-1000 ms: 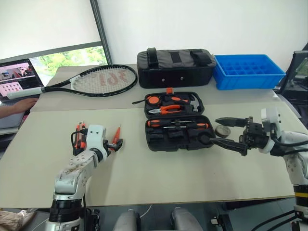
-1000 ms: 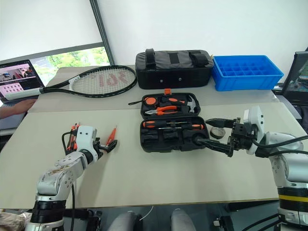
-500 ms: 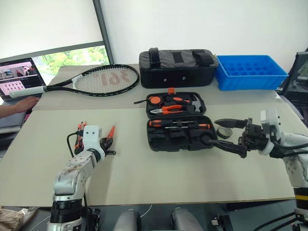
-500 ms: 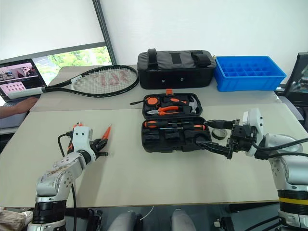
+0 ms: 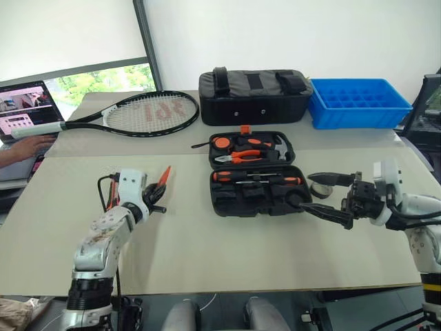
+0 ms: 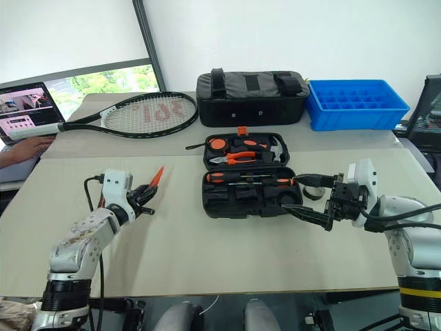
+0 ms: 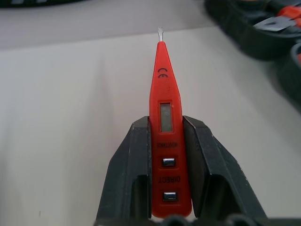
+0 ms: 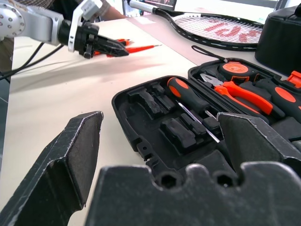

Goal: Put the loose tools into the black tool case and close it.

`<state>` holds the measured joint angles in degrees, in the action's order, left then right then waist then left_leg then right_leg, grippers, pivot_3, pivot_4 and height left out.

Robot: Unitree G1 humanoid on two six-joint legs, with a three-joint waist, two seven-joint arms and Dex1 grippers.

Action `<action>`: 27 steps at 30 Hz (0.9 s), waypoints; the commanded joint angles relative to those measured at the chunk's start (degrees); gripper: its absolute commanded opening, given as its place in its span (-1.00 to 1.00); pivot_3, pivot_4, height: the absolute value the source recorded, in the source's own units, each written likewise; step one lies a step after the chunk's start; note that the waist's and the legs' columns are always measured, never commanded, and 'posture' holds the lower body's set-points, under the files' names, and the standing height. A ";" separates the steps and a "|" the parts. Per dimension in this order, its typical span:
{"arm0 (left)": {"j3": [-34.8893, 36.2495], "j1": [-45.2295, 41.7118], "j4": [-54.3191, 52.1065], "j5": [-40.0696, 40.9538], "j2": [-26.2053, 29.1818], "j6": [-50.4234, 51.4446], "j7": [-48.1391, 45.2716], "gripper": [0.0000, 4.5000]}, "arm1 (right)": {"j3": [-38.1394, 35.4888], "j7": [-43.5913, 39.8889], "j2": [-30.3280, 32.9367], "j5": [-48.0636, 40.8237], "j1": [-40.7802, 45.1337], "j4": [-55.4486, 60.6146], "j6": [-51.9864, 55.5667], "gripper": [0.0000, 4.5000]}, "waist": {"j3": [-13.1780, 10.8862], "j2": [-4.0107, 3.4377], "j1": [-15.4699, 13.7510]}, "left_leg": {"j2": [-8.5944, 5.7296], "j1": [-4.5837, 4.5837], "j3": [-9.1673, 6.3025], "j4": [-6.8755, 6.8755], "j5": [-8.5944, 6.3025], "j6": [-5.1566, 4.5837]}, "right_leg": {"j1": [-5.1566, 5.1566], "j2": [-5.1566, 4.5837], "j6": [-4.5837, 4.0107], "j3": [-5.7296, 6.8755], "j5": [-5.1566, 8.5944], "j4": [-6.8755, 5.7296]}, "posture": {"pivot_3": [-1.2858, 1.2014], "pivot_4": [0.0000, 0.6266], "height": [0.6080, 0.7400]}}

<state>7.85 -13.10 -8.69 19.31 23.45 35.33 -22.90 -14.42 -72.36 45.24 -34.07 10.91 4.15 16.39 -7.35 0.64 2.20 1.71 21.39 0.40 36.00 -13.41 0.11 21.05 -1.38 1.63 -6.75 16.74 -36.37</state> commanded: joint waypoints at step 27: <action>-28.45 -36.25 29.61 -15.46 1.87 -27.60 -44.18 -0.78 | -10.44 -1.52 1.84 -2.70 -6.54 0.78 -6.33 1.00 | 0.04 -0.11 -1.25 | 0.01 0.47 0.14 0.03 0.00 -0.03 | 0.11 0.13 -0.01 0.15 -0.01 0.26 | 0.03 -0.52 0.49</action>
<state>-20.75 -46.78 20.75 4.76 26.07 7.50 -67.71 -22.16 -74.63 46.11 -35.06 4.62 2.00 10.20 -7.31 0.53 0.95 1.72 21.95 0.51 36.06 -13.40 0.08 21.17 -1.24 1.62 -6.59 16.72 -36.11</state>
